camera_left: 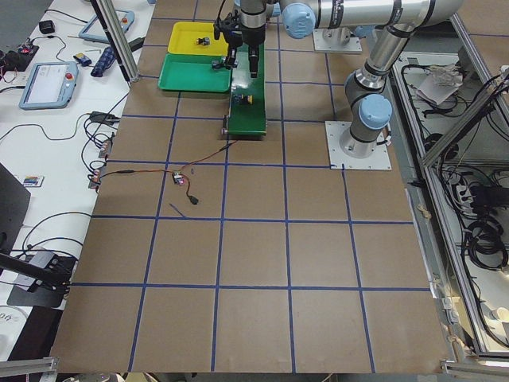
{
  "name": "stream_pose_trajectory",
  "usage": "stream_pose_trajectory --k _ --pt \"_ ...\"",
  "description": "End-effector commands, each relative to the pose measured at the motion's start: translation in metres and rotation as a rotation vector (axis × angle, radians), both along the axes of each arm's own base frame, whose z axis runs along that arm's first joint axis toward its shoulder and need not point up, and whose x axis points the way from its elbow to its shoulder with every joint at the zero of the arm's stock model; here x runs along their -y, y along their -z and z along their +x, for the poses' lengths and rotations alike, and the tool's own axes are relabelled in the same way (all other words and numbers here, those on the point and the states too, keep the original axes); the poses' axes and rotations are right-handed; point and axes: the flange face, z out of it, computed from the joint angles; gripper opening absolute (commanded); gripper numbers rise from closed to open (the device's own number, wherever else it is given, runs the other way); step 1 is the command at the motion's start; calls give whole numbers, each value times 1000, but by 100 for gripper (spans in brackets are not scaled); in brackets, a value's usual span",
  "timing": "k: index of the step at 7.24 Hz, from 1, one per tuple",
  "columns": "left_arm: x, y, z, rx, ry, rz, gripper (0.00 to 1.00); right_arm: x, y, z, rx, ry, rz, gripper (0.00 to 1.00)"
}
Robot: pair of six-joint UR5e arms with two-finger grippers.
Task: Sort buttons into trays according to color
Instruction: 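Carry the green-capped button into the green tray and release it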
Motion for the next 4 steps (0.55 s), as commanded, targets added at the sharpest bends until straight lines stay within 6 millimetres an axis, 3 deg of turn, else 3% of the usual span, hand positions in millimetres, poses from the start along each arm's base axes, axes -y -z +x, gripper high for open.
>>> stream_pose_trajectory --k 1,2,4 --pt "-2 -2 -3 -2 5 -6 100 30 -13 -29 -20 -56 -25 0" --pt "-3 -2 -2 3 9 -6 100 47 -11 -48 -23 -68 -23 0" --pt "-3 -2 -2 4 10 -6 100 76 11 -51 -37 -85 -16 0"
